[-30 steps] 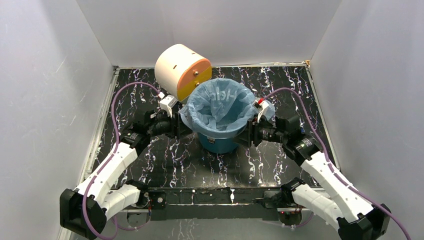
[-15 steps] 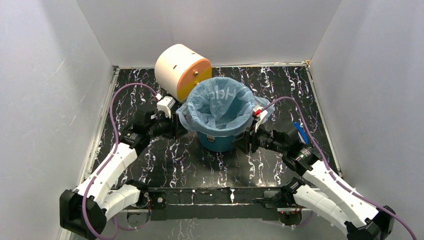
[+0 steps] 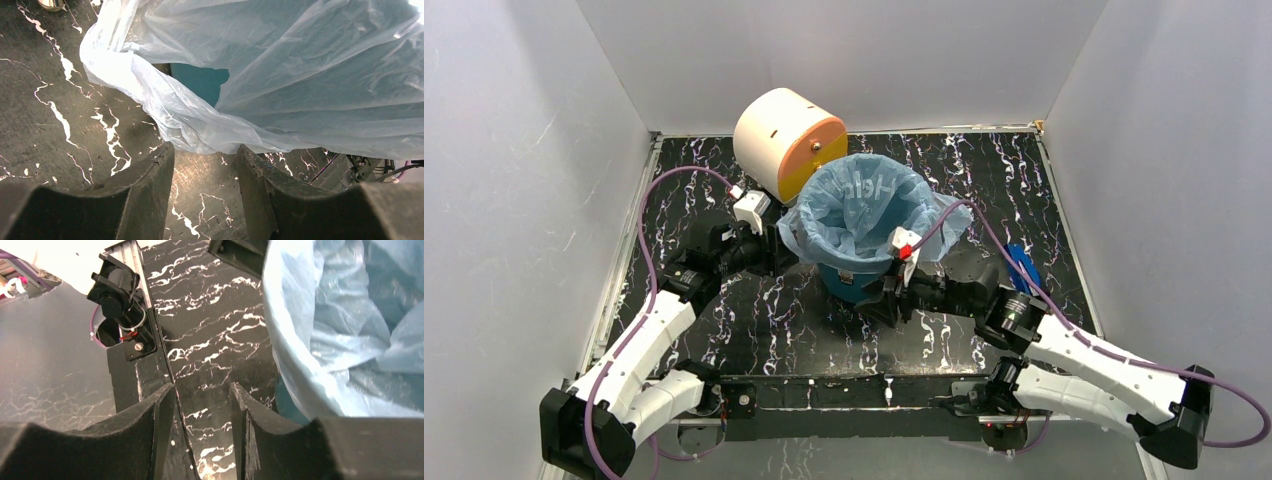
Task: Put the trash bags into the trash bin
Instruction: Place the trash bag in the trash bin.
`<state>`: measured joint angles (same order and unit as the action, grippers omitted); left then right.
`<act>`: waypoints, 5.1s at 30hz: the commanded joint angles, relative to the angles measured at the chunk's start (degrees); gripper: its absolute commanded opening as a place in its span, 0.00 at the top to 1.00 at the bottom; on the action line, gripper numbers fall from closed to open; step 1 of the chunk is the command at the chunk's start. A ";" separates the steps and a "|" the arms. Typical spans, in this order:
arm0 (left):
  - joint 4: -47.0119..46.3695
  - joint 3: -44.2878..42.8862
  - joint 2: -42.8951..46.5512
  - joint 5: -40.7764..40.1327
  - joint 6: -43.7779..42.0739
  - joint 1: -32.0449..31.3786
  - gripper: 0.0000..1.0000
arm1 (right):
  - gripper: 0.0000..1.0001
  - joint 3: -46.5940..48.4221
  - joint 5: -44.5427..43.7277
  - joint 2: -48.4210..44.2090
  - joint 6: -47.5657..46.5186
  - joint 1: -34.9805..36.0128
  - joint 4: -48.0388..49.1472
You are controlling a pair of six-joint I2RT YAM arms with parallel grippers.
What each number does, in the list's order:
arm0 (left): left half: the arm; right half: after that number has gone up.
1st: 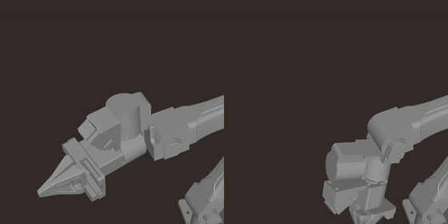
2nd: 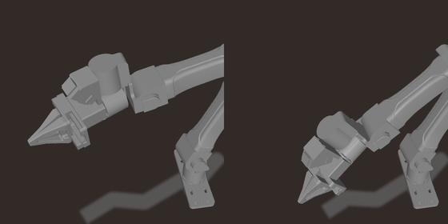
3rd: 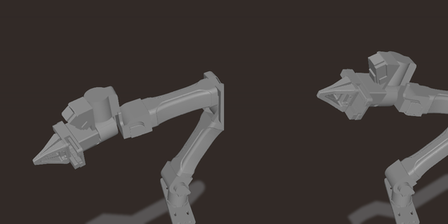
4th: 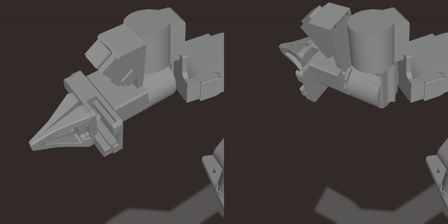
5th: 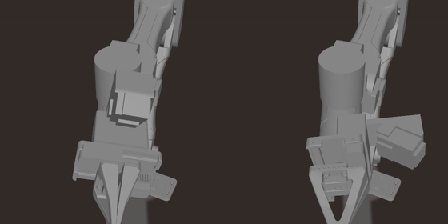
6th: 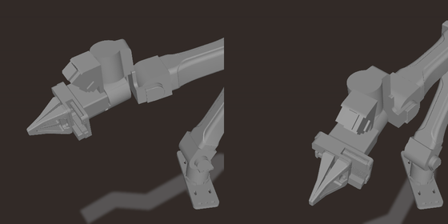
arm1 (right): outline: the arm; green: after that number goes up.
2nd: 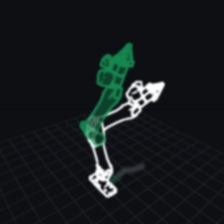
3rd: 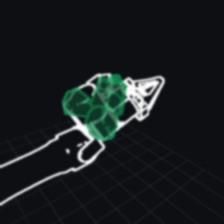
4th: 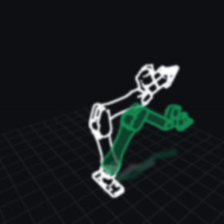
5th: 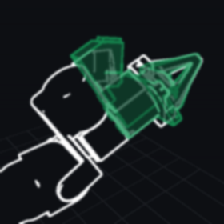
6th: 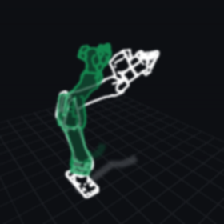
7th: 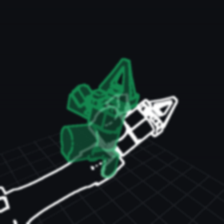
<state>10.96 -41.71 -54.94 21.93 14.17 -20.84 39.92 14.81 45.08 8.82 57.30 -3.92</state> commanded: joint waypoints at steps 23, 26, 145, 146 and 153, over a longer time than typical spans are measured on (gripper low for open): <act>0.71 -0.63 0.71 -0.01 -0.90 -0.12 0.51 | 0.42 -8.44 -16.33 -0.97 -7.34 3.35 14.01; 0.82 -0.65 1.47 -0.27 -0.81 -0.13 0.51 | 0.43 -6.30 -11.29 -2.25 -5.16 3.59 13.99; -16.97 1.42 -16.67 0.06 15.76 7.58 0.14 | 0.19 -1.06 18.13 24.34 41.46 -65.42 7.26; -17.67 1.75 -16.49 0.25 16.23 7.61 0.14 | 0.18 -2.31 18.26 21.57 43.00 -66.19 9.35; -20.75 1.65 -15.80 1.14 17.88 7.57 0.13 | 0.16 3.95 32.84 26.34 38.39 -67.45 8.08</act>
<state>-6.17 -39.79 -72.75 23.03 31.35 -13.50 39.24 36.01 66.37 48.07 -10.11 0.21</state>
